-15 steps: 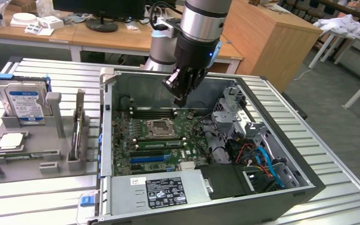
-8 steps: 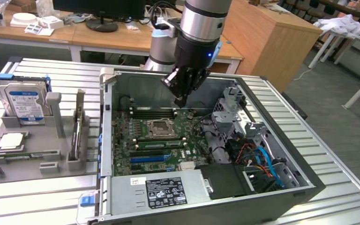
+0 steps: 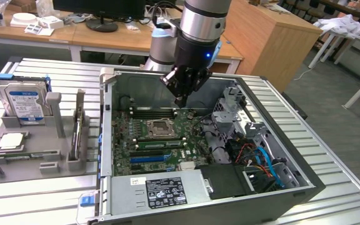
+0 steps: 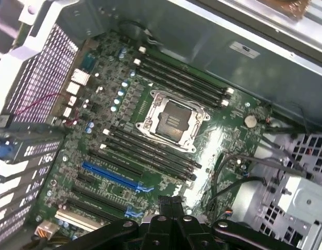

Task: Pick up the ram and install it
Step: 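Press down the ram until it locks into place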

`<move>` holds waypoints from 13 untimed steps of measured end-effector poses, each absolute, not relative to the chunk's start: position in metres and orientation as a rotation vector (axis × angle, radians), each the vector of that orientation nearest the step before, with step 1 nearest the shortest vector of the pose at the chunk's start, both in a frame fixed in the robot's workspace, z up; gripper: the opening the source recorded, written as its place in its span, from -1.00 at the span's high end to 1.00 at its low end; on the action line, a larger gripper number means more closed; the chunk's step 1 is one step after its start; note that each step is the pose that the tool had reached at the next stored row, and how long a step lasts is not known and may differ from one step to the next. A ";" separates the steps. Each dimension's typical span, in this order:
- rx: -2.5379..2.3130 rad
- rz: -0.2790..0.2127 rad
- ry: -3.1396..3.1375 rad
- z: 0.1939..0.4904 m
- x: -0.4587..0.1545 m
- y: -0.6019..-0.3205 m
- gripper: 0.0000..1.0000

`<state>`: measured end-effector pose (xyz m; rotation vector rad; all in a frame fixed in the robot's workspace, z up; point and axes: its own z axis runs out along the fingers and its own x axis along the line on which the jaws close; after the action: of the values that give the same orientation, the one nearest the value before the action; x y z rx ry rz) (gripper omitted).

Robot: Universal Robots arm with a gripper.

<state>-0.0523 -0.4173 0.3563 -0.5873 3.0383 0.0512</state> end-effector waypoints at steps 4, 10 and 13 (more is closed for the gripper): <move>-0.539 0.050 3.048 0.356 -0.052 -0.417 0.79; -0.538 0.052 3.050 0.356 -0.052 -0.417 0.79; -0.537 0.058 3.057 0.356 -0.052 -0.417 0.79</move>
<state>-0.0524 -0.4172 0.3563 -0.5369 3.0573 0.0578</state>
